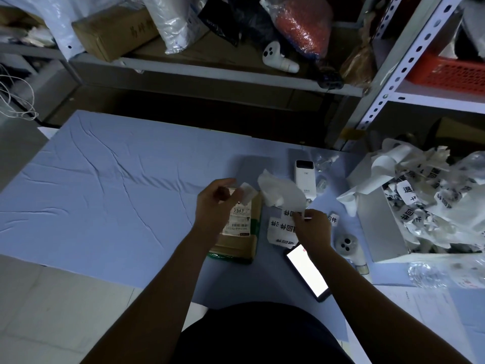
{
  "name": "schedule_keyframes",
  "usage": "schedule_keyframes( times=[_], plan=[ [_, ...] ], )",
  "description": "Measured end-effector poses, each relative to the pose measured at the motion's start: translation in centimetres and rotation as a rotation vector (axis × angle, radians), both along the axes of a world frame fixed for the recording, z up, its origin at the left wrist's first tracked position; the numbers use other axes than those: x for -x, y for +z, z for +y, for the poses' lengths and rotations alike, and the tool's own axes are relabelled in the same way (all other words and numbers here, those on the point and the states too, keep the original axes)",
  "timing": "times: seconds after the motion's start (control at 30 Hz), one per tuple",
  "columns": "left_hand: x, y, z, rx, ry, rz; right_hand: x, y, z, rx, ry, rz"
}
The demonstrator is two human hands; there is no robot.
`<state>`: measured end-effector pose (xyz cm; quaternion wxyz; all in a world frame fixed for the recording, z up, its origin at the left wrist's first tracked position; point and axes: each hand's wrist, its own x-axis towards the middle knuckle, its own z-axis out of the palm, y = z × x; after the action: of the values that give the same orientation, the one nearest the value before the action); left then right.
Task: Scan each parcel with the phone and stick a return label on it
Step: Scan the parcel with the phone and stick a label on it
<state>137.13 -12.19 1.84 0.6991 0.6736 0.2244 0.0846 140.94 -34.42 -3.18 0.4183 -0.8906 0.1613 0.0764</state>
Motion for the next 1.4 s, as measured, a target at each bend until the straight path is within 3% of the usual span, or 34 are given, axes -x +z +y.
schedule_keyframes(
  times=[0.1,0.17,0.27,0.37,0.5,0.67,0.87,1.07,1.2,1.33,1.4],
  plan=[
    [0.0,0.1,0.0,0.088,-0.048,0.024,0.1,0.3,0.3,0.014,-0.074,-0.06],
    [0.1,-0.1,0.0,0.131,-0.094,0.039,0.1,1.2,1.3,-0.082,-0.004,-0.139],
    [0.3,-0.3,0.2,0.152,-0.163,0.077,0.0,3.4,3.4,-0.49,0.238,0.037],
    [0.5,-0.5,0.8,0.262,-0.228,0.073,0.2,4.6,4.9,-0.844,0.292,0.194],
    [1.2,-0.5,2.2,0.374,-0.291,0.083,0.5,4.7,5.3,-0.926,0.273,0.206],
    [2.2,-0.2,3.1,0.475,-0.206,0.086,1.2,4.6,5.8,-0.928,0.195,0.167],
    [3.4,-1.0,2.6,0.064,-0.085,0.086,3.3,3.7,7.3,-0.806,0.119,0.128],
    [5.2,-5.4,2.1,-0.441,-0.186,0.259,6.6,-0.1,9.3,-0.198,0.23,0.105],
    [6.4,-8.0,1.5,-0.698,-0.371,0.197,7.8,-1.7,10.8,0.023,0.256,0.091],
    [7.0,-8.5,1.0,-0.638,-0.286,0.225,8.4,-2.2,12.0,0.049,0.242,0.051],
    [7.5,-8.9,1.6,-0.745,-0.26,0.235,8.4,-2.4,12.2,0.106,0.222,0.055]
  ],
)
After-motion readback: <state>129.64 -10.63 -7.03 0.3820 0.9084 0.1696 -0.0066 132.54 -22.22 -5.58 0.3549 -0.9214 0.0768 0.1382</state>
